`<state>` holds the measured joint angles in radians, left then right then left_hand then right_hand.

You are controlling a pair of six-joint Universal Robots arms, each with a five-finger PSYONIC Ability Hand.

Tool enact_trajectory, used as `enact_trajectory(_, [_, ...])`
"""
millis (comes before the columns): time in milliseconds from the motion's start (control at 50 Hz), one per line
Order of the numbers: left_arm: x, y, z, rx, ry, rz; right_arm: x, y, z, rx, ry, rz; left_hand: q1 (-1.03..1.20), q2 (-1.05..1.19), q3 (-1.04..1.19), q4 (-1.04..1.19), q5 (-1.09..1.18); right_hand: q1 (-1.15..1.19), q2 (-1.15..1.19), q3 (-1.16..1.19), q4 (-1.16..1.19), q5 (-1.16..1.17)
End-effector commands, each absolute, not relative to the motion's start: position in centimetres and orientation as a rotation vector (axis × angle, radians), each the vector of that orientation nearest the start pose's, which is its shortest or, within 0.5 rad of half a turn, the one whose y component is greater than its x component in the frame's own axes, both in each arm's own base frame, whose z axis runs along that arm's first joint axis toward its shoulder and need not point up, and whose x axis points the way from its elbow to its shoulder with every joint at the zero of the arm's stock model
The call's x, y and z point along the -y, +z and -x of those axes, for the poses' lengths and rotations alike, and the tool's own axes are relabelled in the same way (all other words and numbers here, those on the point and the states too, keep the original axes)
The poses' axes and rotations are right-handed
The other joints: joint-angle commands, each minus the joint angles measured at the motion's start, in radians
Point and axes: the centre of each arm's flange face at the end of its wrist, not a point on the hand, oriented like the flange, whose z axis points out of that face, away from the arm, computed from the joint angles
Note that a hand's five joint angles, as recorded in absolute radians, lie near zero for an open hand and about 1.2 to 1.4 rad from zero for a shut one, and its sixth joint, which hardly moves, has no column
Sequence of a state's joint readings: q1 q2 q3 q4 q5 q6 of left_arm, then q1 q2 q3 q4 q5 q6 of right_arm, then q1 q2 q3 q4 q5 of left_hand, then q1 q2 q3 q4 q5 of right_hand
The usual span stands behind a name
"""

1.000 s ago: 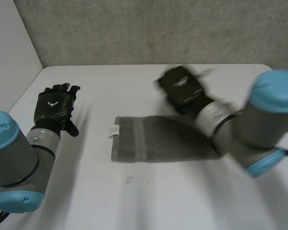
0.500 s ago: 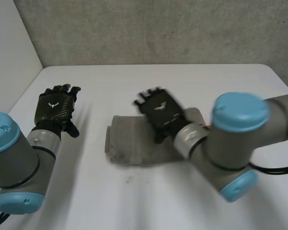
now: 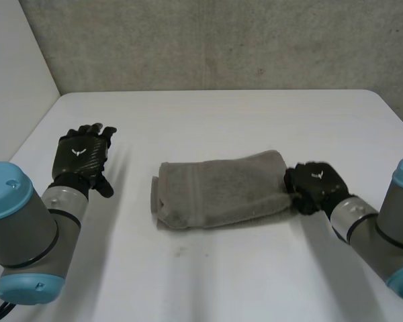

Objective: Fold the laundry

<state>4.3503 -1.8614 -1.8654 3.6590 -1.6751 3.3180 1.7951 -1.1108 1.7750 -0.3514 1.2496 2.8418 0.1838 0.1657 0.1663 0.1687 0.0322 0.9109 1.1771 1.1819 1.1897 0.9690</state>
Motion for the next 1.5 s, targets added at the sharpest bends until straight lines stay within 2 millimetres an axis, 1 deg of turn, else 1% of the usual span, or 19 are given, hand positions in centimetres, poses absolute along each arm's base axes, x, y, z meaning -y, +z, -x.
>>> enact_trajectory(20, [26.8,17.9,23.1,-2.269,-2.189,-0.508,30.2,17.5,-25.9,-2.004,-1.884,0.897,-0.009,0.009,0.008,0.006,-0.032,0.485,0.219,0.214,0.207,0.253])
enact_trajectory(60, [26.8,17.9,23.2,-2.269,-2.189,-0.508,27.8,19.4,-30.3,-1.833,-1.852,0.951,-0.009,0.009,0.008,0.006,-0.032,0.485,0.219,0.214,0.207,0.253])
enact_trajectory(140, [26.8,17.9,23.2,-2.269,-2.189,-0.508,25.0,19.5,-34.0,-1.734,-1.751,0.995,-0.009,0.009,0.008,0.006,-0.032,0.485,0.219,0.214,0.207,0.253])
enact_trajectory(280, [26.7,18.2,23.1,-2.268,-2.188,-0.506,18.2,14.2,-39.4,-1.679,-1.481,1.18,-0.009,0.009,0.008,0.006,-0.032,0.485,0.219,0.214,0.207,0.253])
enact_trajectory(360, [26.4,18.9,23.5,-2.26,-2.212,-0.518,18.5,13.8,-39.6,-1.706,-1.497,1.164,-0.009,0.009,0.008,0.006,-0.032,0.208,-0.059,-0.063,-0.071,-0.025])
enact_trajectory(380, [26.2,19.4,23.8,-2.254,-2.229,-0.529,19.3,14.8,-39.4,-1.719,-1.545,1.125,-0.009,0.009,0.008,0.006,-0.032,-0.287,-0.553,-0.558,-0.565,-0.519])
enact_trajectory(400, [26.2,19.4,23.8,-2.254,-2.229,-0.529,19.3,14.8,-39.4,-1.719,-1.545,1.125,-0.009,0.009,0.008,0.006,-0.032,-0.292,-0.558,-0.563,-0.57,-0.524])
enact_trajectory(420, [26.0,19.9,24.3,-2.244,-2.255,-0.541,20.2,16.4,-38.9,-1.735,-1.612,1.069,-0.009,0.009,0.008,0.006,-0.032,-0.6,-0.866,-0.871,-0.878,-0.832])
enact_trajectory(500, [25.4,21.7,26.2,-2.238,-2.316,-0.595,24.0,20.7,-35.9,-1.81,-1.737,0.747,-0.009,0.009,0.008,0.006,-0.032,-0.736,-1.003,-1.007,-1.015,-0.969])
enact_trajectory(620, [24.0,22.7,29.1,-2.312,-2.328,-0.691,25.8,21.6,-34.2,-1.845,-1.685,0.539,-0.005,0.013,0.012,0.01,-0.028,-0.736,-1.003,-1.007,-1.015,-0.969])
enact_trajectory(760, [23.4,18.4,33.2,-2.633,-2.137,-0.743,26.9,19.2,-33.0,-1.986,-1.516,0.549,0.0,0.018,0.018,0.015,-0.023,-0.736,-1.003,-1.007,-1.015,-0.969])
enact_trajectory(920, [24.0,13.9,33.4,-2.755,-1.881,-0.76,27.3,15.3,-33.7,-2.07,-1.405,0.656,-0.009,0.009,0.008,0.006,-0.032,-0.736,-1.003,-1.007,-1.015,-0.969])
enact_trajectory(1100, [24.0,12.9,32.1,-2.744,-1.804,-0.699,27.4,12.5,-34.0,-2.125,-1.406,0.821,-0.009,0.009,0.008,0.006,-0.032,-0.736,-1.003,-1.007,-1.015,-0.969])
enact_trajectory(1220, [23.8,15.8,31.9,-2.682,-1.903,-0.704,27.6,15.2,-34.0,-2.078,-1.492,0.822,-0.009,0.009,0.008,0.006,-0.032,-0.736,-1.003,-1.007,-1.015,-0.969])
enact_trajectory(1320, [23.6,21.0,31.6,-2.58,-2.08,-0.685,28.6,22.1,-31.9,-2.021,-1.739,0.698,-0.009,0.009,0.008,0.006,-0.032,-0.736,-1.003,-1.007,-1.015,-0.969])
enact_trajectory(1360, [23.4,25.5,30.6,-2.498,-2.219,-0.623,29.2,24.1,-30.7,-2.021,-1.837,0.632,-0.009,0.009,0.008,0.006,-0.032,-0.736,-1.003,-1.007,-1.015,-0.969])
enact_trajectory(1380, [23.4,25.5,30.6,-2.498,-2.22,-0.623,29.2,24.2,-30.7,-2.021,-1.838,0.631,-0.009,0.009,0.008,0.006,-0.032,-0.736,-1.003,-1.007,-1.015,-0.969])
enact_trajectory(1420, [24.2,29.7,28.4,-2.416,-2.312,-0.511,29.7,28.2,-28.5,-2.003,-2.007,0.504,-0.009,0.009,0.008,0.006,-0.032,-0.736,-1.003,-1.007,-1.015,-0.969])
enact_trajectory(1500, [24.3,33.2,26.2,-2.358,-2.35,-0.42,29.6,31.6,-26.2,-2.004,-2.124,0.428,-0.008,0.01,0.009,0.007,-0.031,-0.736,-1.003,-1.007,-1.015,-0.969])
